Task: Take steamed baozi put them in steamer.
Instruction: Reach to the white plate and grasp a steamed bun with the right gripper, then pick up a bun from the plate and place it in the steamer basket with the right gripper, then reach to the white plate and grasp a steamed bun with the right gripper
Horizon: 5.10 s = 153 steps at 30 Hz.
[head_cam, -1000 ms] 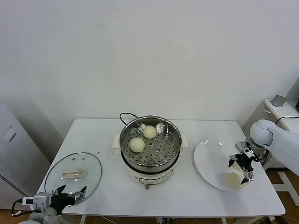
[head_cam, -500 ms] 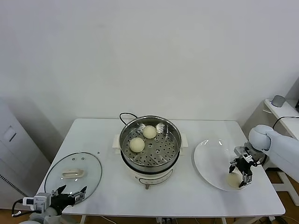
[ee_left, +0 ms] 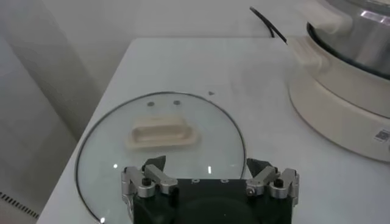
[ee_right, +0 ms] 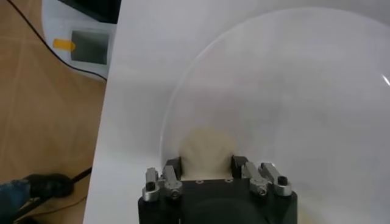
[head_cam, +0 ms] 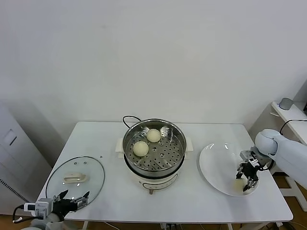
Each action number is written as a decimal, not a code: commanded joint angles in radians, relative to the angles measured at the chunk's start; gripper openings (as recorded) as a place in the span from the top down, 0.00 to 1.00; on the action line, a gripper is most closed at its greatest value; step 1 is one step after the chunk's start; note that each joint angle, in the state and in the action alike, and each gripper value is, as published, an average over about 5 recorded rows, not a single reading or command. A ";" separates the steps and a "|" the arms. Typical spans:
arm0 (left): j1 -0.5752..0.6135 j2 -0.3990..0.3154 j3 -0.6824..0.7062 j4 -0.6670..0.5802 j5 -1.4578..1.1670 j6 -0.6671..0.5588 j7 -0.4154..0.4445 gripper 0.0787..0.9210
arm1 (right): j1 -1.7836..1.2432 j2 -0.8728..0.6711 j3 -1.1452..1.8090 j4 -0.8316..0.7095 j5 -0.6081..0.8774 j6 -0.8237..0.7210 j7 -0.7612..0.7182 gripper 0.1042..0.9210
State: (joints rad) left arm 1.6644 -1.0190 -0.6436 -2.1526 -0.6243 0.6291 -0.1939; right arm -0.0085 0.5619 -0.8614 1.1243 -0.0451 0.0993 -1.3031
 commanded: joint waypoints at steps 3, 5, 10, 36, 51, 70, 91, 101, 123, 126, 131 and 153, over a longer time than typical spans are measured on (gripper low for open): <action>-0.001 -0.001 0.002 -0.002 0.003 0.000 -0.001 0.12 | 0.313 -0.037 -0.134 0.070 0.100 0.040 -0.027 0.52; -0.001 0.000 0.003 -0.002 0.003 0.000 0.000 0.12 | 0.416 -0.026 -0.164 0.087 0.127 0.060 -0.025 0.52; 0.000 0.000 0.002 -0.002 0.003 -0.001 -0.001 0.12 | 0.564 0.050 -0.178 0.101 0.157 0.136 -0.011 0.52; -0.005 0.006 0.009 -0.011 0.001 -0.003 -0.001 0.12 | 0.539 0.468 -0.108 0.190 -0.039 0.703 0.164 0.53; -0.006 0.000 0.011 -0.012 0.002 -0.002 -0.001 0.12 | 0.443 0.421 -0.140 0.392 -0.141 0.773 0.187 0.53; -0.003 -0.001 0.008 -0.006 0.001 -0.006 0.001 0.12 | 0.340 0.454 -0.145 0.397 -0.211 0.770 0.149 0.52; -0.004 -0.004 0.009 0.001 0.001 -0.008 0.002 0.12 | 0.295 0.488 -0.052 0.323 -0.283 0.746 0.146 0.19; -0.004 -0.003 0.004 -0.006 -0.001 -0.005 0.000 0.12 | 0.498 0.412 0.003 0.119 -0.075 0.566 0.038 0.12; -0.006 -0.005 0.006 -0.013 -0.007 0.000 -0.002 0.12 | 0.407 0.181 -0.044 -0.307 0.066 0.254 -0.081 0.12; -0.006 -0.006 0.005 -0.015 -0.007 0.000 -0.002 0.12 | 0.355 0.153 -0.017 -0.311 0.047 0.246 -0.079 0.12; -0.005 -0.007 0.004 -0.019 -0.007 0.003 -0.004 0.12 | 0.254 0.098 0.051 -0.280 0.023 0.226 -0.072 0.12; -0.006 -0.005 0.009 -0.024 -0.005 0.009 -0.007 0.12 | -0.027 0.085 0.300 -0.298 -0.189 0.253 -0.017 0.12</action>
State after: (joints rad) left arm 1.6578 -1.0251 -0.6344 -2.1775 -0.6295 0.6375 -0.2015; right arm 0.0788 0.6514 -0.6562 0.8482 -0.1606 0.3568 -1.3320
